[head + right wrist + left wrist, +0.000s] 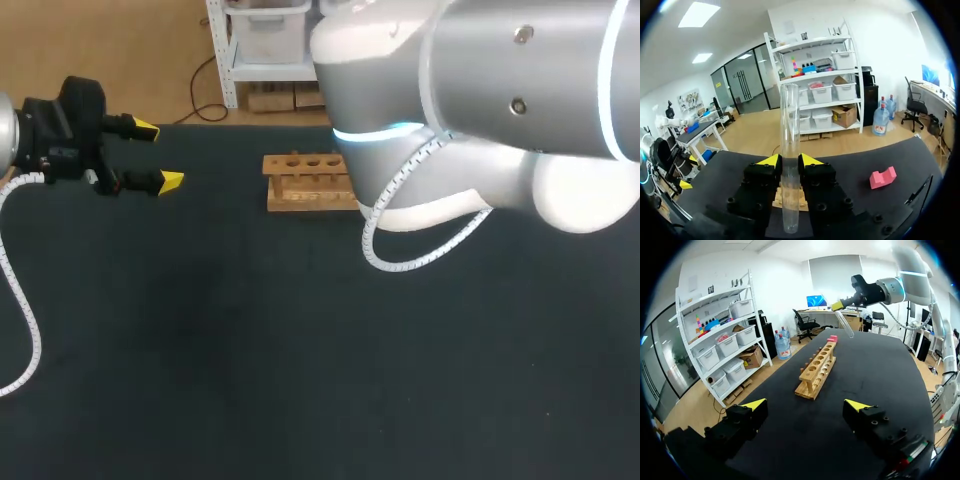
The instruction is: Grasp the test tube, adjust it, and insert it.
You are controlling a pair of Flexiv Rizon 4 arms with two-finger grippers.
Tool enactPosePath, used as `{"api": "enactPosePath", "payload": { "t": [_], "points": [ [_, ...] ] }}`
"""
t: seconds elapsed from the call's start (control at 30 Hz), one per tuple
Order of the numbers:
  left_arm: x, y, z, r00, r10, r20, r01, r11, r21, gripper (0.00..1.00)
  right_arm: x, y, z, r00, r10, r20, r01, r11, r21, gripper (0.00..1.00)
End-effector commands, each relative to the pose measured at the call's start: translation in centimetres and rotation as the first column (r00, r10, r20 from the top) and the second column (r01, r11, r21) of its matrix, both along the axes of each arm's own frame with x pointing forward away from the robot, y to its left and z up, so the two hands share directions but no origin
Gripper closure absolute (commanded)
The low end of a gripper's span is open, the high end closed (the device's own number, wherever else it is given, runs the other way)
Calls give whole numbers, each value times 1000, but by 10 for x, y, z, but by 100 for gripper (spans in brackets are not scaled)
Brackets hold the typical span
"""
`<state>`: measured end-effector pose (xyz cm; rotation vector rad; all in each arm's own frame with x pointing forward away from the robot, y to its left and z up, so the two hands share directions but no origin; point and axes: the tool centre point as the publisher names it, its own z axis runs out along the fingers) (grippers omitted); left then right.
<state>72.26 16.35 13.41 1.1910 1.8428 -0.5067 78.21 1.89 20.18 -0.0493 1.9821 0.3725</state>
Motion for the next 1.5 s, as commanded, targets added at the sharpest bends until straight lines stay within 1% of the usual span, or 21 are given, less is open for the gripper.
{"api": "enactPosePath", "payload": {
  "t": [0.03, 0.17, 0.2, 0.27, 0.33, 0.43, 0.5, 0.6, 0.7, 0.83, 0.97, 1.0, 1.03, 1.07, 1.13, 1.23, 1.33, 1.4, 1.43, 1.47, 1.5],
  "points": [
    [-1, 1, -2, 1000, 0, 8, 0, 1000, -6, 0, 0, 1, -2, 816, -164, 554, 81, 982, 170, 100],
    [-1, 1, -2, 1000, 0, 8, 0, 1000, -6, 0, 6, 8, -1, 769, -172, 615, 76, 981, 180, 100],
    [-1, 1, -2, 1000, 0, 8, 0, 1000, -6, 0, 8, 10, -1, 763, -171, 623, 71, 981, 183, 100],
    [-1, 1, -2, 1000, 0, 8, 0, 1000, -6, 0, 11, 14, -3, 747, -158, 646, 67, 984, 164, 100],
    [-1, 1, -2, 1000, 0, 8, 0, 1000, -6, 0, 13, 16, -6, 737, -156, 658, 66, 985, 160, 100],
    [-1, 1, -2, 1000, 0, 8, 0, 1000, -6, 0, 18, 18, -11, 735, -145, 663, 64, 987, 145, 100],
    [-1, 1, -2, 1000, 0, 8, 0, 1000, -6, 0, 20, 18, -15, 736, -147, 661, 65, 987, 148, 100],
    [-1, 1, -2, 1000, 0, 8, 0, 1000, -6, 0, 23, 19, -16, 725, -162, 669, 64, 984, 169, 100],
    [-1, 1, -2, 1000, 0, 8, 0, 1000, -6, 0, 24, 18, -11, 702, -194, 685, 65, 976, 210, 100],
    [-1, 1, -2, 1000, 0, 8, 0, 1000, -6, 0, 23, 17, -4, 671, -217, 709, 57, 968, 243, 100],
    [-1, 1, -2, 1000, 0, 8, 0, 1000, -6, 0, 24, 16, -2, 650, -223, 727, 63, 969, 240, 100],
    [-1, 1, -2, 1000, 0, 8, 0, 1000, -6, 0, 24, 15, -2, 651, -216, 728, 66, 971, 229, 100],
    [-1, 1, -2, 1000, 0, 8, 0, 1000, -6, 0, 24, 13, -4, 657, -210, 724, 69, 973, 219, 100],
    [-1, 1, -2, 1000, 0, 8, 0, 1000, -6, 0, 24, 12, -5, 671, -209, 711, 77, 974, 214, 100],
    [-1, 1, -2, 1000, 0, 8, 0, 1000, -6, 0, 20, 7, -11, 693, -223, 686, 91, 970, 224, 100],
    [-1, 1, -2, 1000, 0, 8, 0, 1000, -6, 0, 14, 7, -30, 738, -214, 640, 113, 974, 195, 100],
    [-1, 1, -2, 1000, 0, 8, 0, 1000, -6, 0, 12, 11, -50, 783, -202, 589, 125, 978, 169, 100],
    [-1, 1, -2, 1000, 0, 8, 0, 1000, -6, 0, 11, 13, -65, 814, -189, 550, 128, 981, 146, 100],
    [-1, 1, -2, 1000, 0, 8, 0, 1000, -6, 0, 9, 13, -72, 834, -173, 523, 122, 984, 132, 100],
    [-1, 1, -2, 1000, 0, 8, 0, 1000, -6, 0, 7, 14, -78, 846, -166, 507, 122, 985, 118, 100],
    [-1, 1, -2, 1000, 0, 8, 0, 1000, -6, 0, 4, 13, -84, 865, -154, 478, 115, 987, 109, 100]
  ]
}}
